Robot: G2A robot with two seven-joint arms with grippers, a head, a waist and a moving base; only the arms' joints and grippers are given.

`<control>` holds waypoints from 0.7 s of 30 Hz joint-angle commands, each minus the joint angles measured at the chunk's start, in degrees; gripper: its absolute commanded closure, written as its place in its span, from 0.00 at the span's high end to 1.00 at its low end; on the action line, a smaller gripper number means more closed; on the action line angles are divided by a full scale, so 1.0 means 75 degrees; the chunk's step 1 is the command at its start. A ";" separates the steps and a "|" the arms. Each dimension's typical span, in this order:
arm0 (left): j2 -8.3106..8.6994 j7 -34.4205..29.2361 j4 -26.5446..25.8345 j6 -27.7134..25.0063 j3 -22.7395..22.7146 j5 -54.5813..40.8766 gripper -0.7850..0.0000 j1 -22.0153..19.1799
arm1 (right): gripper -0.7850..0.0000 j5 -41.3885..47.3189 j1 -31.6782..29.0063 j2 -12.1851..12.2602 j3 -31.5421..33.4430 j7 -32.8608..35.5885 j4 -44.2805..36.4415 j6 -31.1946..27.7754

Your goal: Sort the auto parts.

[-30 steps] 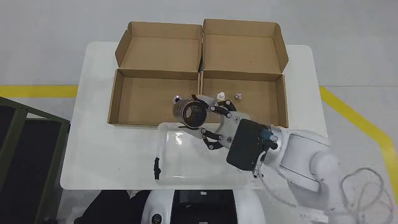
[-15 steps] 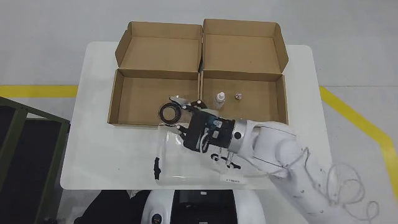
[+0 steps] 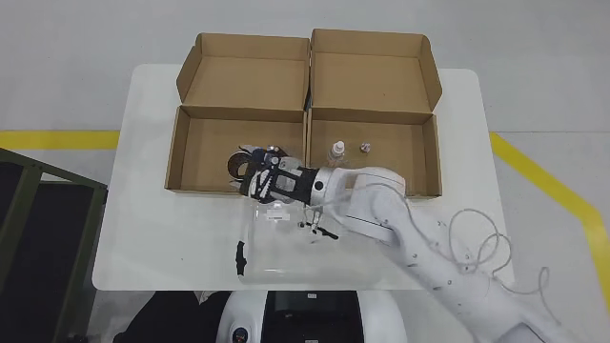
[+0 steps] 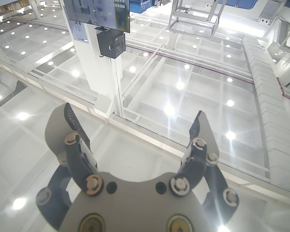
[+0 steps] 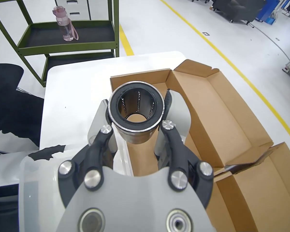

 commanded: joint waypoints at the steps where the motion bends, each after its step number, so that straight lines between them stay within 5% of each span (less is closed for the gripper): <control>1: 0.0000 0.0000 0.0000 0.0000 0.0000 0.0000 1.00 0.0000 | 0.00 0.0044 0.0157 -0.0071 -0.0140 0.0040 0.0252 0.0086; 21: 0.0000 0.0000 0.0000 0.0000 0.0000 0.0000 1.00 0.0000 | 0.00 0.0768 0.1670 -0.1096 -0.1438 0.0535 0.2984 0.0891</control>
